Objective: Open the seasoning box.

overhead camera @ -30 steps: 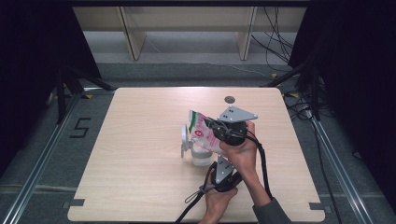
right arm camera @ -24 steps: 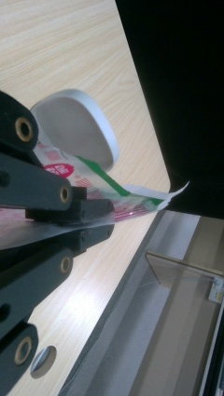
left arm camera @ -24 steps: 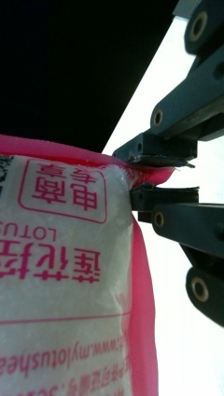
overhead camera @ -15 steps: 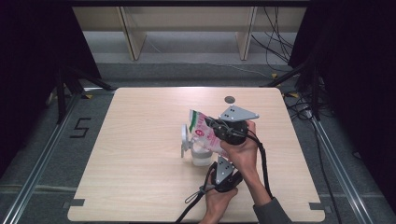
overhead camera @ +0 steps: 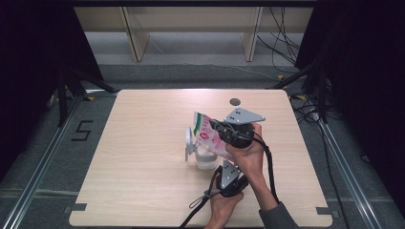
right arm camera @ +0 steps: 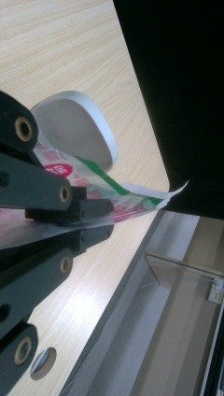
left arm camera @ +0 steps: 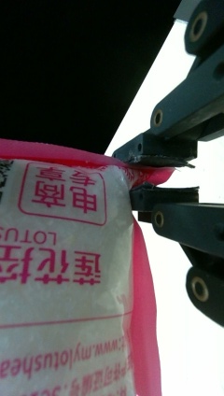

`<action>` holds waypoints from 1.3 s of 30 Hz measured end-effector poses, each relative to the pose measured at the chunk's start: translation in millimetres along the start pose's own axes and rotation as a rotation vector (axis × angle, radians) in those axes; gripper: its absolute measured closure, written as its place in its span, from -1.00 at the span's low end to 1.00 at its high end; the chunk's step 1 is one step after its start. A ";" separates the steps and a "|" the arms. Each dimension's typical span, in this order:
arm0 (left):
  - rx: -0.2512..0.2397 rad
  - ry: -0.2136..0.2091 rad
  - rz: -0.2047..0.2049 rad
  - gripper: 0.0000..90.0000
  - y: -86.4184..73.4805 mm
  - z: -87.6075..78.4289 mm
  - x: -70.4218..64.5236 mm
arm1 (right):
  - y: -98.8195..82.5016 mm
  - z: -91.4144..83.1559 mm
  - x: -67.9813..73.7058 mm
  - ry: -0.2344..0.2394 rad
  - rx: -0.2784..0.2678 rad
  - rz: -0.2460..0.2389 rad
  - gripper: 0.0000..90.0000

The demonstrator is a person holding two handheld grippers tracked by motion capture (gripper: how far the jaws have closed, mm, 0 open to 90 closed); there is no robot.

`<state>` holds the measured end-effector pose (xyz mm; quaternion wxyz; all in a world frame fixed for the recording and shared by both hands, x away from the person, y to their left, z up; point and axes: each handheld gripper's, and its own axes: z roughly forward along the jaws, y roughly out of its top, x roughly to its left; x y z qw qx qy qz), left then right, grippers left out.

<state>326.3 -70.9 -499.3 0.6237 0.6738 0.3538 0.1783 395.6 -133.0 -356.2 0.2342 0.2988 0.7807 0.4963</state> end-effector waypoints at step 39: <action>-0.015 -0.001 -0.015 0.76 1.7 0.7 0.2 | 2.8 1.9 2.9 0.001 0.003 -0.029 0.99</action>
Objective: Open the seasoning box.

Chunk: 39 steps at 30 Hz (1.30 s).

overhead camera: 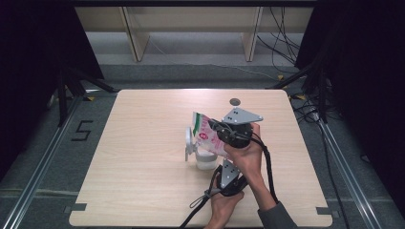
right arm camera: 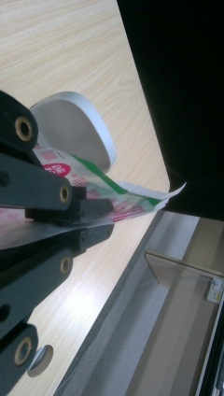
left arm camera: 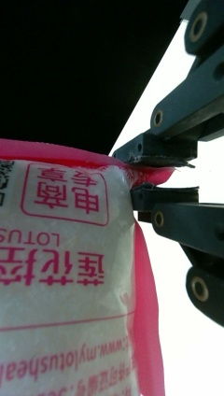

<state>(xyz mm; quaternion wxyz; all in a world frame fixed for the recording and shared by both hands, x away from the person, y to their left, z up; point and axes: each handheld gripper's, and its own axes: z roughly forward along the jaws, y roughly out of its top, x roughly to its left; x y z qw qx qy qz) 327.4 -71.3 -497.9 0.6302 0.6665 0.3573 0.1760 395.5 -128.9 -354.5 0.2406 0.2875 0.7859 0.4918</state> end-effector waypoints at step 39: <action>-0.008 -0.006 -0.003 0.76 0.7 1.0 -1.2 | 0.8 -0.1 -1.8 0.002 0.002 -0.002 0.99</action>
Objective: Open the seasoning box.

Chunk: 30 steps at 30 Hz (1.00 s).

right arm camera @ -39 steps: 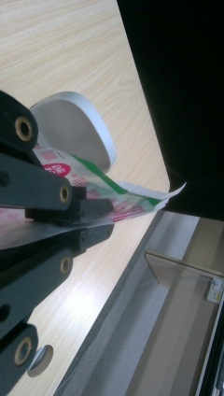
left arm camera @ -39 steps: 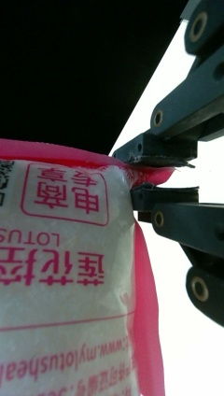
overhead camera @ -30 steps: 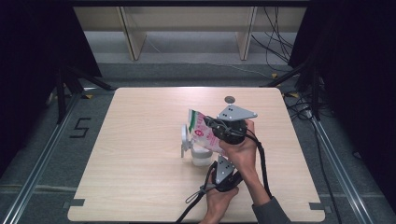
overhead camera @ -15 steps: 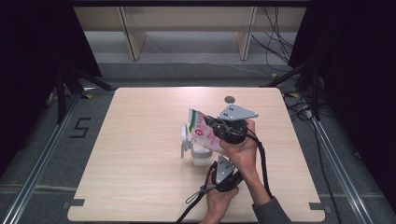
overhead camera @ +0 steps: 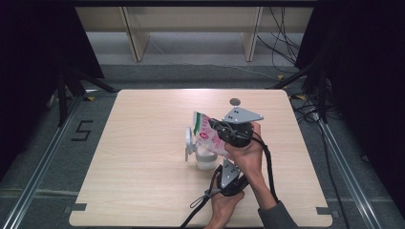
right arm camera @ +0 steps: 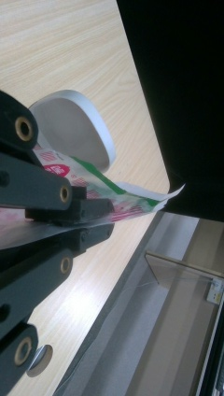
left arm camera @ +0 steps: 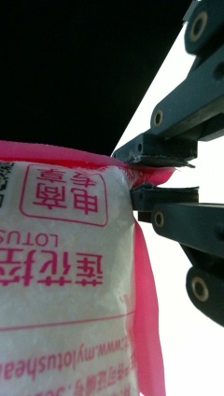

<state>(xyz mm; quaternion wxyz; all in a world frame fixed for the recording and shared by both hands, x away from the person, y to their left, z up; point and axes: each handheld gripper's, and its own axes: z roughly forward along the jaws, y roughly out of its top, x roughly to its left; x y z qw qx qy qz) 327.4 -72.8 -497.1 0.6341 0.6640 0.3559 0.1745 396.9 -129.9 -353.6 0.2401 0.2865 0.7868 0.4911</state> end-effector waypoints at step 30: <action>-0.002 0.000 -0.001 0.76 0.4 -0.4 0.0 | 0.2 0.0 1.7 -0.005 -0.010 0.006 0.99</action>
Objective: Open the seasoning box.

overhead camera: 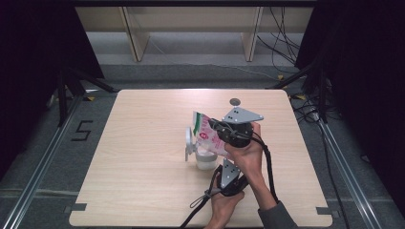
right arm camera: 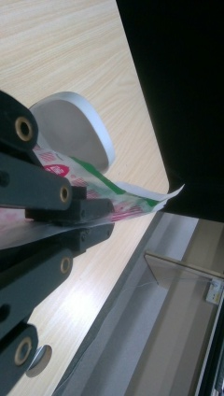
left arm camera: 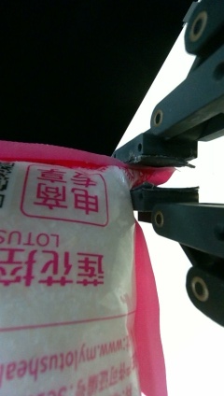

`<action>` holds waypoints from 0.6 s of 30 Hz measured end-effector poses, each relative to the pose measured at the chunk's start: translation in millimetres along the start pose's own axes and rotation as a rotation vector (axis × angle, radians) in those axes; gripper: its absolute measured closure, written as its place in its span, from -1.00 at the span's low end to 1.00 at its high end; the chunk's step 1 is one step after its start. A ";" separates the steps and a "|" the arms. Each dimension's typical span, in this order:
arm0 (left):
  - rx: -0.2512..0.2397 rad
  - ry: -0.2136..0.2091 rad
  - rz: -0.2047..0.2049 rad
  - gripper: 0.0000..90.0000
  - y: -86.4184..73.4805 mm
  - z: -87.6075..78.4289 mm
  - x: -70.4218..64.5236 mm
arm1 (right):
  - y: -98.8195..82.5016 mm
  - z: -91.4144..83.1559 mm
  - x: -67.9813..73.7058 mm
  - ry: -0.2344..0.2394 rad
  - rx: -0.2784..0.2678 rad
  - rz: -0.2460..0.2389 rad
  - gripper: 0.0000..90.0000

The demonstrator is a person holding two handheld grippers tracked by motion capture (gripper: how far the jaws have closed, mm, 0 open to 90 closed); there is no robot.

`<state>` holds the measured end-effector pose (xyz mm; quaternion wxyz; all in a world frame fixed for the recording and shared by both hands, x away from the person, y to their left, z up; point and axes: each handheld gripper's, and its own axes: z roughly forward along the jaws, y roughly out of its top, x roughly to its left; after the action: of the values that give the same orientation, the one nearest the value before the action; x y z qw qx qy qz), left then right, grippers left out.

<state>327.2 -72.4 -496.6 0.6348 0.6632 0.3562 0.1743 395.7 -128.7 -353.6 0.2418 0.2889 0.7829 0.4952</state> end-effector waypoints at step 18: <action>0.000 0.003 0.005 0.76 0.2 -0.4 -0.1 | 0.1 1.1 -1.8 0.007 -0.010 -0.021 0.99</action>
<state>326.9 -72.2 -496.4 0.6338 0.6637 0.3555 0.1771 397.8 -129.2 -353.7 0.2456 0.2779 0.7843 0.4974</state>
